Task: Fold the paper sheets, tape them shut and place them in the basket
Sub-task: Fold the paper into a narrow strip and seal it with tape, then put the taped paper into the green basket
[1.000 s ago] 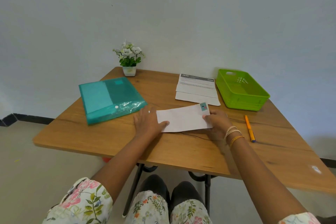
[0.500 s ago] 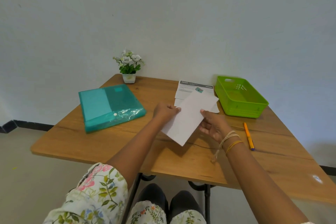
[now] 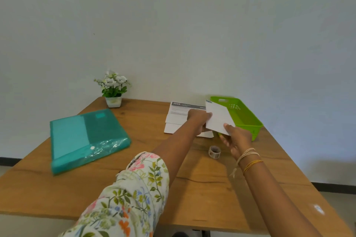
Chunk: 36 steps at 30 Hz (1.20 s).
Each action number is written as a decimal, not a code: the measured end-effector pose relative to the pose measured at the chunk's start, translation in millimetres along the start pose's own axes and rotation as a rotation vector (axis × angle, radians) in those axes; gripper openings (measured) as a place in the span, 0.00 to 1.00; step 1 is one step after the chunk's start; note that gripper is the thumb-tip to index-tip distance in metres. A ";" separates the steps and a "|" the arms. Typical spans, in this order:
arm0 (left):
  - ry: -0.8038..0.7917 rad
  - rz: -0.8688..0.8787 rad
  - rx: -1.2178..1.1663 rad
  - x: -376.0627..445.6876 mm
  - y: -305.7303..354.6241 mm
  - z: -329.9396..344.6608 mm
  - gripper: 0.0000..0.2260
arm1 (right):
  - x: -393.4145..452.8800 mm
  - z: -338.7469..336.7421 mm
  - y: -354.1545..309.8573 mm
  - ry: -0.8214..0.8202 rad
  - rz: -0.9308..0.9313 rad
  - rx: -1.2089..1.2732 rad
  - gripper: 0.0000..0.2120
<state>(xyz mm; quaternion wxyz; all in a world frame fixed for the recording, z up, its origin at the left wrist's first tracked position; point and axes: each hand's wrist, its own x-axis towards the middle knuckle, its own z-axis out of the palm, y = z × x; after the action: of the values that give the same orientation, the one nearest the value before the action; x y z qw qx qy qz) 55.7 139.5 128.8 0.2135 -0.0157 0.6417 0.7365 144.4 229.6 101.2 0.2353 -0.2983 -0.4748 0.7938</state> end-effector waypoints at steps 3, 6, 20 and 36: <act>-0.123 0.006 0.025 3.7 -0.8 17.2 0.08 | 25.2 -9.4 -16.7 0.046 -0.056 -0.045 0.08; -0.246 -0.012 0.056 7.8 -3.5 27.5 0.19 | 53.5 -17.1 -31.9 0.069 -0.101 -0.136 0.07; -0.282 0.128 0.429 36.4 -27.2 42.0 0.17 | 124.2 -21.4 -48.1 0.209 -0.363 -1.114 0.07; -0.081 0.505 0.779 23.0 -51.2 -25.4 0.14 | 69.5 3.4 15.8 0.264 -0.720 -1.503 0.18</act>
<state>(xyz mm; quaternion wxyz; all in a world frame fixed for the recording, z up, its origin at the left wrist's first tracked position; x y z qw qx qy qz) 45.5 126.4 69.4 0.0425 0.2513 0.8453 0.4695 91.1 266.3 71.0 0.2665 -0.2964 -0.9115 0.1018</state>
